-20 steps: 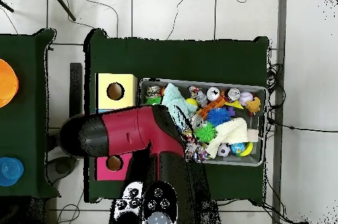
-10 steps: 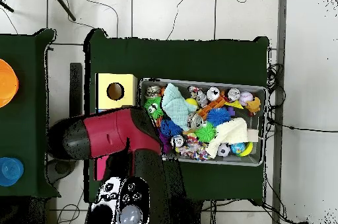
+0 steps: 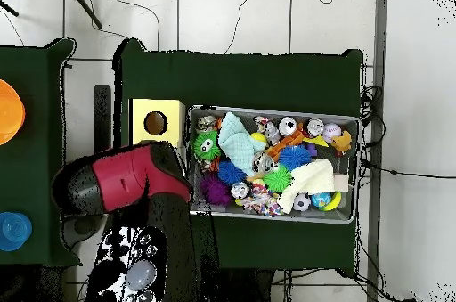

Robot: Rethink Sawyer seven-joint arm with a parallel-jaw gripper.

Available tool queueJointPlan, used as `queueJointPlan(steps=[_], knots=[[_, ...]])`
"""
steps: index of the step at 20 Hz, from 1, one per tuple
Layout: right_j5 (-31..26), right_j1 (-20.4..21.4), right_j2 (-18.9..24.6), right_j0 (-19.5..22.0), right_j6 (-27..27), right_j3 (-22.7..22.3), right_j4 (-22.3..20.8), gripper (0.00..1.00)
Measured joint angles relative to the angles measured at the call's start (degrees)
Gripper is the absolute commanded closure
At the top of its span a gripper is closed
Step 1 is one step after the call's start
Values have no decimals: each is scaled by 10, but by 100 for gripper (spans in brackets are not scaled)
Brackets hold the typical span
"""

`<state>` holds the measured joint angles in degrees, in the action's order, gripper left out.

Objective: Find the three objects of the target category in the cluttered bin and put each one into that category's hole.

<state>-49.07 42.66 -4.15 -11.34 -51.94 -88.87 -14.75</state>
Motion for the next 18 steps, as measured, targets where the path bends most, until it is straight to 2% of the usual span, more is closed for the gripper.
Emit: queueJointPlan(steps=[11, 18], knots=[[27, -47, -17, -33, -63, 20, 0, 100], [42, -63, -22, -40, -69, 33, 0, 100]])
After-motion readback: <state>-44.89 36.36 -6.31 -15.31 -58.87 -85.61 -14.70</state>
